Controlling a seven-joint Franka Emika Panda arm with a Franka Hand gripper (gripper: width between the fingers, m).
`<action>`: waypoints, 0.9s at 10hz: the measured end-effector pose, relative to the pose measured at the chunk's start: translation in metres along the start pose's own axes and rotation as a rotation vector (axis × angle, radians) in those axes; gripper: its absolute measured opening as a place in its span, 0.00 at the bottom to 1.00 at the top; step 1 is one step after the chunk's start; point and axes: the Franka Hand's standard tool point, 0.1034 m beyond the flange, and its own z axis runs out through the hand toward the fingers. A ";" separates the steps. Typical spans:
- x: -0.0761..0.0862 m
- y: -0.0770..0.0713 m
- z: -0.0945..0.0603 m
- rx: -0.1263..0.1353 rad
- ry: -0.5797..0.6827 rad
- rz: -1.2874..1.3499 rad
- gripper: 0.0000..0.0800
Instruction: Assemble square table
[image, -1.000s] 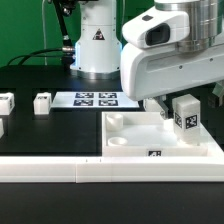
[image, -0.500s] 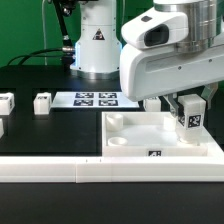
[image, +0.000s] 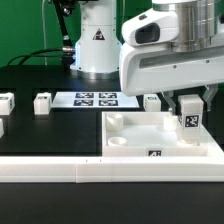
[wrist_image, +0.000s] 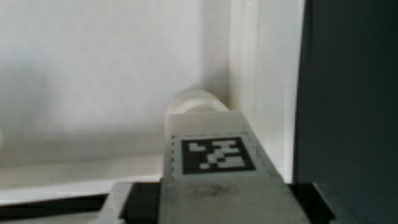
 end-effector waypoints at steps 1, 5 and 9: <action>-0.001 0.000 0.000 -0.001 0.011 0.117 0.37; 0.000 -0.001 0.001 0.000 0.029 0.470 0.37; -0.001 -0.007 0.003 0.002 0.049 0.842 0.37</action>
Offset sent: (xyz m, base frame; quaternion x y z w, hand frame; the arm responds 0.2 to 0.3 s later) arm -0.0088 0.0002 -0.0031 -0.0117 0.0195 0.2427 0.9698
